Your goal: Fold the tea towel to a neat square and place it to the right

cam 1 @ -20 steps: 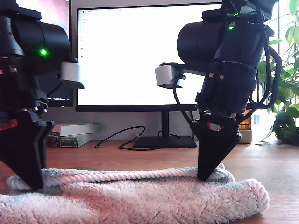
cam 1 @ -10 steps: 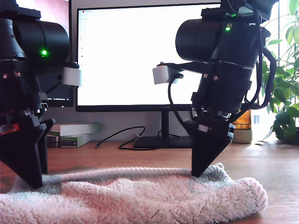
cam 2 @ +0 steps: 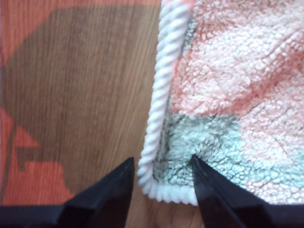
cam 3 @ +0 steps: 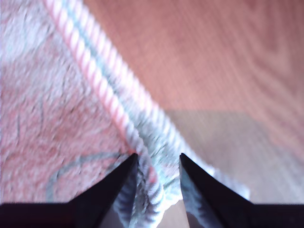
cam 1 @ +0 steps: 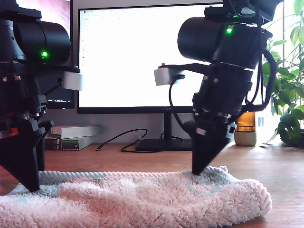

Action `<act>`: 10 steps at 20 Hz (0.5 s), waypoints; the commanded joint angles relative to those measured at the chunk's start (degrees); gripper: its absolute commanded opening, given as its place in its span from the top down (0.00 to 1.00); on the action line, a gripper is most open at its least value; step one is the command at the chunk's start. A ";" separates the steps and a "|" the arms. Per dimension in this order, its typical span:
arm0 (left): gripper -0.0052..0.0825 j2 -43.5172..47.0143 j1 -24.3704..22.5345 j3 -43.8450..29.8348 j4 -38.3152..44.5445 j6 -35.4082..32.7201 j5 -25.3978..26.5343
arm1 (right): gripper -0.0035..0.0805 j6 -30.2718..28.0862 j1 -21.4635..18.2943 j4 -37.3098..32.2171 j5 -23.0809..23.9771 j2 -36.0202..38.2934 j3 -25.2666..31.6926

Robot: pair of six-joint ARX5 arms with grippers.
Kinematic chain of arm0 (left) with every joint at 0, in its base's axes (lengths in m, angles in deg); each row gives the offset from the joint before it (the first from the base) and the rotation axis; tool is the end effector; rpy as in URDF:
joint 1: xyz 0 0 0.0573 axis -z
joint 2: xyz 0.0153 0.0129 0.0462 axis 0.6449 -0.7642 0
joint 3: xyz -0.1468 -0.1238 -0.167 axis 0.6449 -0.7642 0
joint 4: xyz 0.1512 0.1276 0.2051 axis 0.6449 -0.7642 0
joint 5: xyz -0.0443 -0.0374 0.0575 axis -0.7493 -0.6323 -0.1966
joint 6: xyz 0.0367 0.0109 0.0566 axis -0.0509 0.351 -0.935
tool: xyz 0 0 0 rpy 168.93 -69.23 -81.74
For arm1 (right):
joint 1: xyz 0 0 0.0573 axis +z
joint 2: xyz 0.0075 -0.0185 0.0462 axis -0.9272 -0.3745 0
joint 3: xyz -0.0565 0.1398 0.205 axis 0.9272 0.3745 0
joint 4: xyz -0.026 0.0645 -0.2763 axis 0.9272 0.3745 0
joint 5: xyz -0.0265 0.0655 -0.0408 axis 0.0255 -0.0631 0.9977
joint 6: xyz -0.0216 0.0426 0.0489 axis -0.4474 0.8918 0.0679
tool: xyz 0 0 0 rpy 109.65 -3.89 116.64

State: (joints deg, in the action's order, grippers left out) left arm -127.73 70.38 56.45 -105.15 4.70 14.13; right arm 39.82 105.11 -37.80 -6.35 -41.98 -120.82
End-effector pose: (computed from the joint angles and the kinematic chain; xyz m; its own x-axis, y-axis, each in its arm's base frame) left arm 0.2523 -0.1504 0.1214 0.1921 -0.1803 -0.9647 0.9348 0.3330 0.1239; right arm 0.2769 0.2115 0.1256 0.2901 0.2569 -0.9219 -0.8992 0.4029 -0.1707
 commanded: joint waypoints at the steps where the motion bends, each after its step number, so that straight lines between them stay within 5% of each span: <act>1: 0.61 1.33 -0.11 0.87 0.04 1.36 0.92 | 0.66 0.26 -0.17 -0.83 0.83 -0.09 -2.75; 10: 0.87 6.56 -0.11 2.25 -3.41 5.86 1.31 | 0.67 0.46 -0.17 4.68 0.87 -0.09 -8.61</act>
State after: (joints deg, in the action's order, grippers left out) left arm -121.70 70.38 58.79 -108.51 9.88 15.57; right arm 40.04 105.11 -33.21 -5.50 -41.98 -129.21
